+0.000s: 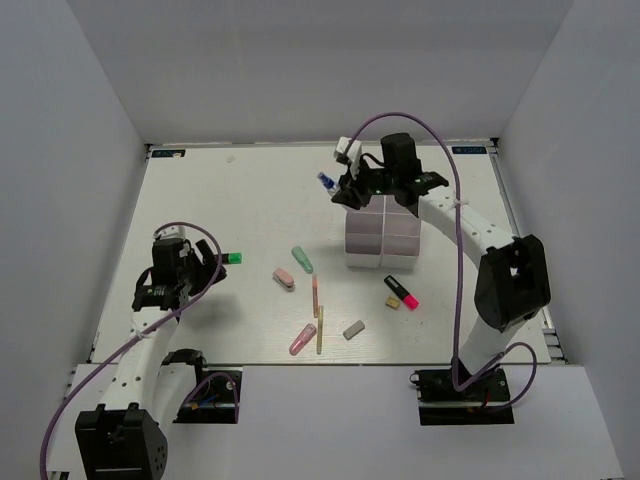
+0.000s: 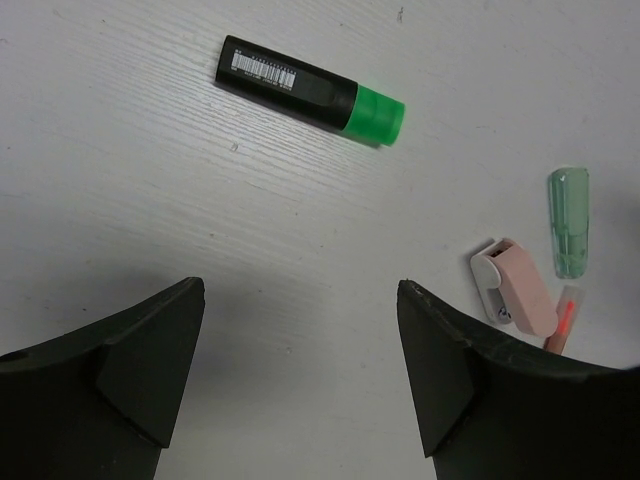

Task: Sort the stationery into containers
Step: Place the stationery into the container

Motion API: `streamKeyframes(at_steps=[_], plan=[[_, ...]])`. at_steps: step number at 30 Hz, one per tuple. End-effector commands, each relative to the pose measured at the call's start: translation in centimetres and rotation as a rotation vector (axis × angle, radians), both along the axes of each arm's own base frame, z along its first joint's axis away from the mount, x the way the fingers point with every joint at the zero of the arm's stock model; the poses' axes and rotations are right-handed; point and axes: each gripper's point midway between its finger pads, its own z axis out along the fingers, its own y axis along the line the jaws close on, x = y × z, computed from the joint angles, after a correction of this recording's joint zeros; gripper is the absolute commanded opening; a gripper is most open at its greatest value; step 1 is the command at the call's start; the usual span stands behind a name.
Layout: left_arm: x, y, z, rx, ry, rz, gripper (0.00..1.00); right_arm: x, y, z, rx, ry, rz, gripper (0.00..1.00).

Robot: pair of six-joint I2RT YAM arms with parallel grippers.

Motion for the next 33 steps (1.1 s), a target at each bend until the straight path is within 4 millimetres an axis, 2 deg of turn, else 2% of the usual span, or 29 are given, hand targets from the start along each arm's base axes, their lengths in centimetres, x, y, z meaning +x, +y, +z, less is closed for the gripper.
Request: streamKeyframes(at_steps=[1, 5, 9, 10, 11, 12, 18, 24, 33], plan=[[1.0, -0.2, 1.6, -0.005, -0.050, -0.024, 0.88, 1.7, -0.1, 3.4, 0.136, -0.084, 0.087, 0.00], [1.0, -0.2, 1.3, -0.006, -0.034, -0.022, 0.88, 3.9, -1.5, 4.5, 0.211, -0.097, 0.103, 0.00], [0.9, -0.3, 1.2, -0.009, -0.027, -0.026, 0.88, 3.7, -2.5, 4.4, 0.254, -0.084, 0.166, 0.00], [0.9, -0.3, 1.1, -0.007, -0.024, -0.026, 0.88, 4.0, -2.5, 5.0, 0.272, -0.121, 0.177, 0.00], [0.9, -0.3, 1.1, -0.008, -0.025, -0.025, 0.88, 4.0, -2.9, 4.2, 0.281, -0.091, 0.165, 0.00], [0.9, -0.3, 1.0, -0.008, -0.022, -0.027, 0.88, 4.2, -3.2, 4.7, 0.301, -0.126, 0.186, 0.00], [0.9, -0.3, 0.8, -0.007, -0.007, -0.029, 0.88, 3.9, -4.4, 3.6, 0.354, -0.050, 0.208, 0.00], [0.9, -0.3, 0.8, -0.006, -0.005, -0.027, 0.88, 3.0, -4.7, 2.3, 0.360, -0.025, 0.252, 0.00], [0.9, -0.3, 0.7, -0.007, -0.002, -0.028, 0.88, 3.7, -5.1, 0.0, 0.329, 0.001, 0.223, 0.00]])
